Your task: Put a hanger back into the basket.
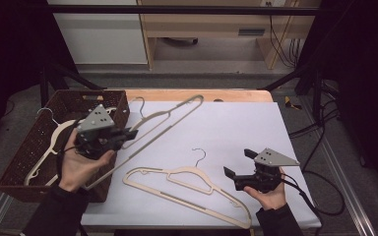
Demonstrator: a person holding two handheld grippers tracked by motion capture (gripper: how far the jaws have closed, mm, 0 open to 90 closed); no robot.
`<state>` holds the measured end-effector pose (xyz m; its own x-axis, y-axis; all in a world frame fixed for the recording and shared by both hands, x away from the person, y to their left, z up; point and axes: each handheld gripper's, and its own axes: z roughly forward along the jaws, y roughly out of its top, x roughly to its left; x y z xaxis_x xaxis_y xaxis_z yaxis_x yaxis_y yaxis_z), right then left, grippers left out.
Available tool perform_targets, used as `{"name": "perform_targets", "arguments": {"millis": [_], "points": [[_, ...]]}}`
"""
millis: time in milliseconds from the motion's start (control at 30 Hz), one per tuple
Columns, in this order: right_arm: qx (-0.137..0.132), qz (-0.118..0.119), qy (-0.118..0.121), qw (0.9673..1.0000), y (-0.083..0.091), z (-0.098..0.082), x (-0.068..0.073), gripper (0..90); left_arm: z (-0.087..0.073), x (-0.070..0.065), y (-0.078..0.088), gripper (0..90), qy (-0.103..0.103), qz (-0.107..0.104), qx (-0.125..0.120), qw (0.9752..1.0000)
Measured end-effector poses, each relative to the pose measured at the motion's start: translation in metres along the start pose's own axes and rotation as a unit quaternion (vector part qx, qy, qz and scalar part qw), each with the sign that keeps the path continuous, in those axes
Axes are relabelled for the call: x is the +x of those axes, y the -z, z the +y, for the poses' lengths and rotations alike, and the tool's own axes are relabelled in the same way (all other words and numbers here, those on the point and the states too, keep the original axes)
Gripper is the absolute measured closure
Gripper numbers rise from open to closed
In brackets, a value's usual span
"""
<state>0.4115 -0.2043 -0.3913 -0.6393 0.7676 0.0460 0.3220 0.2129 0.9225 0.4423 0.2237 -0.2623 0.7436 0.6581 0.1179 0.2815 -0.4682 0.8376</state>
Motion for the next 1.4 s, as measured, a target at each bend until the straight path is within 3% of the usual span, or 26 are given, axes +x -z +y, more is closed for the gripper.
{"name": "perform_targets", "arguments": {"millis": [200, 233, 267, 633, 767, 1000, 1400], "points": [[0.013, -0.014, -0.009, 0.9998, 0.001, -0.007, -0.004, 5.9, -0.004, 0.041, 0.018, 86.3, 0.017, 0.026, -0.002, 0.9995], [0.015, -0.013, -0.008, 0.9998, 0.001, -0.007, -0.004, 5.9, -0.004, 0.041, 0.018, 86.3, 0.017, 0.026, -0.002, 0.9995], [0.014, -0.013, -0.011, 0.9998, 0.002, -0.008, -0.005, 5.9, -0.007, 0.057, 0.025, 86.3, 0.018, 0.035, -0.005, 0.9992], [0.014, -0.014, -0.015, 0.9997, 0.004, -0.009, -0.008, 5.9, -0.029, 0.114, 0.047, 86.2, 0.028, 0.065, -0.002, 0.9975], [0.014, -0.013, -0.017, 0.9997, 0.005, -0.009, -0.008, 5.9, -0.04, 0.129, 0.049, 86.2, 0.042, 0.058, 0.003, 0.9974], [0.015, -0.013, -0.016, 0.9997, 0.004, -0.009, -0.008, 6.0, -0.065, 0.156, 0.054, 86.2, 0.075, 0.065, 0.001, 0.9951], [0.017, -0.012, -0.016, 0.9996, 0.003, -0.01, -0.009, 6.0, -0.102, 0.176, 0.065, 86.2, 0.104, 0.069, 0.005, 0.9922]]}}
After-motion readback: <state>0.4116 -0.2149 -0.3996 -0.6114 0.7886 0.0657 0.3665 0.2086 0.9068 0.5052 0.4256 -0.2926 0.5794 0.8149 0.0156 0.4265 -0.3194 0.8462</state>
